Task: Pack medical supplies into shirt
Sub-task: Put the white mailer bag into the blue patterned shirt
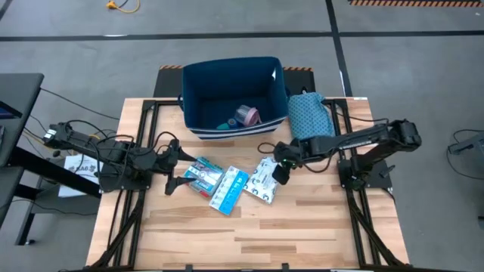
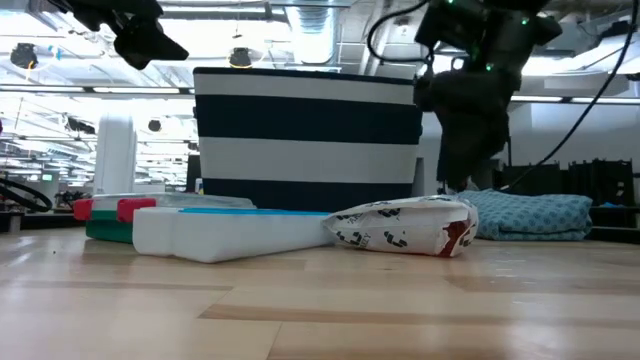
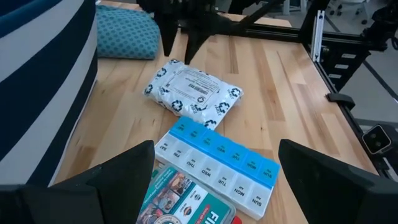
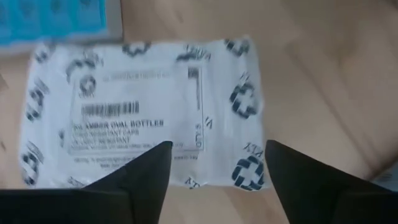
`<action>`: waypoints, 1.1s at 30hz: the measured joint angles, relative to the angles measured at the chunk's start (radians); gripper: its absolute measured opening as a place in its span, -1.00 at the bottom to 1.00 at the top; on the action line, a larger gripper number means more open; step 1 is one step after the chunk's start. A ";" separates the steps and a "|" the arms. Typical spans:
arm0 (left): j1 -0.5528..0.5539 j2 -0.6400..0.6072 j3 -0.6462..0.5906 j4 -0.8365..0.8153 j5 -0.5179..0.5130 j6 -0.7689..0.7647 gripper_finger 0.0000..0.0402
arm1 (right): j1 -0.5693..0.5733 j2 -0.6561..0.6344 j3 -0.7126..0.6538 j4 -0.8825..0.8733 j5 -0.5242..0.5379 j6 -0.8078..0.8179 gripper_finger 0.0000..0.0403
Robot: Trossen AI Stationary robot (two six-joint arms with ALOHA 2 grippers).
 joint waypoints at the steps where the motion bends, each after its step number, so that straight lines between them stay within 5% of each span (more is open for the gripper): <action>1: 0.000 0.000 0.000 0.000 0.005 0.008 0.66 | 0.000 0.011 0.000 -0.001 -0.010 -0.007 0.27; 33: 0.000 0.000 0.000 -0.021 0.021 0.004 0.66 | -0.059 0.206 0.010 0.026 -0.137 -0.175 0.29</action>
